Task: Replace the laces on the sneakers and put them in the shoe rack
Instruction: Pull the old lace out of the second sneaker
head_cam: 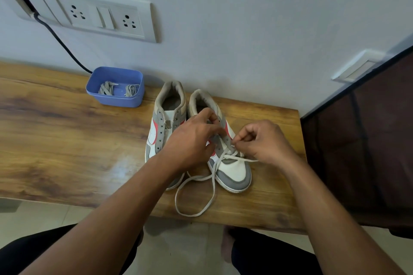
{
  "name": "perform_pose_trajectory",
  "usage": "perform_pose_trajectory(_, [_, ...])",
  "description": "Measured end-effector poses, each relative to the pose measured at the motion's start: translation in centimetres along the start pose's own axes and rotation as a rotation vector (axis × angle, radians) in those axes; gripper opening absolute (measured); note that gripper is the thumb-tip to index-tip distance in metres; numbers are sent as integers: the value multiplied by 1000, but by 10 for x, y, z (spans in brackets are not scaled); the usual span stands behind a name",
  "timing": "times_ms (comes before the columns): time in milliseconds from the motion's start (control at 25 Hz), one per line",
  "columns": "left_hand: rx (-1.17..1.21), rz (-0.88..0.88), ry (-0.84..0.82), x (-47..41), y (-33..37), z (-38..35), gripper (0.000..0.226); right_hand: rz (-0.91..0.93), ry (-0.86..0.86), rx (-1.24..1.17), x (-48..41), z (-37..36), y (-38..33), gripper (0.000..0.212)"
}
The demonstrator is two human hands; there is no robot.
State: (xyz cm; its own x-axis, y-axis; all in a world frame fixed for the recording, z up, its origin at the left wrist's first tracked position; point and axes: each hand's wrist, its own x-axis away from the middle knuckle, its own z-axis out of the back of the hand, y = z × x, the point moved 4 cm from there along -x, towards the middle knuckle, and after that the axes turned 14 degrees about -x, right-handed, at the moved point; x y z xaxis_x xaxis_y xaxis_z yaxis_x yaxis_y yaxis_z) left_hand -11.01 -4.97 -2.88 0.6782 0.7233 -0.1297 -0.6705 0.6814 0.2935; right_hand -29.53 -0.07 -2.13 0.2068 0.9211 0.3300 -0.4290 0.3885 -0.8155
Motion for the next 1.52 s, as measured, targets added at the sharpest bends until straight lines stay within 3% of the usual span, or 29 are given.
perform_pose_trajectory(120, [-1,10,10,1,-1,0,34,10,138,-4,-6,19,3,12])
perform_pose_trajectory(280, [-6,2,15,1,-1,-1,34,12,-18,25,0,0,1,10])
perform_pose_trajectory(440, [-5,5,24,1,-2,0,33,15,128,-5,-7,18,2,10])
perform_pose_trajectory(600, [10,-2,31,1,0,1,34,26,-17,34,-1,0,0,9])
perform_pose_trajectory(760, [4,4,42,2,-1,2,34,28,150,30,-7,23,2,13])
perform_pose_trajectory(920, [0,-2,34,1,1,1,34,31,3,74,-1,0,0,10])
perform_pose_trajectory(1080, [10,2,35,1,0,2,33,48,169,28,-8,24,3,13])
perform_pose_trajectory(1240, [8,3,29,2,1,2,33,73,-10,83,-2,0,0,10])
perform_pose_trajectory(1400, [5,10,28,2,0,2,34,108,165,29,-6,25,0,13])
perform_pose_trajectory(1520, [4,15,19,2,1,1,34,101,45,26,-1,13,0,10])
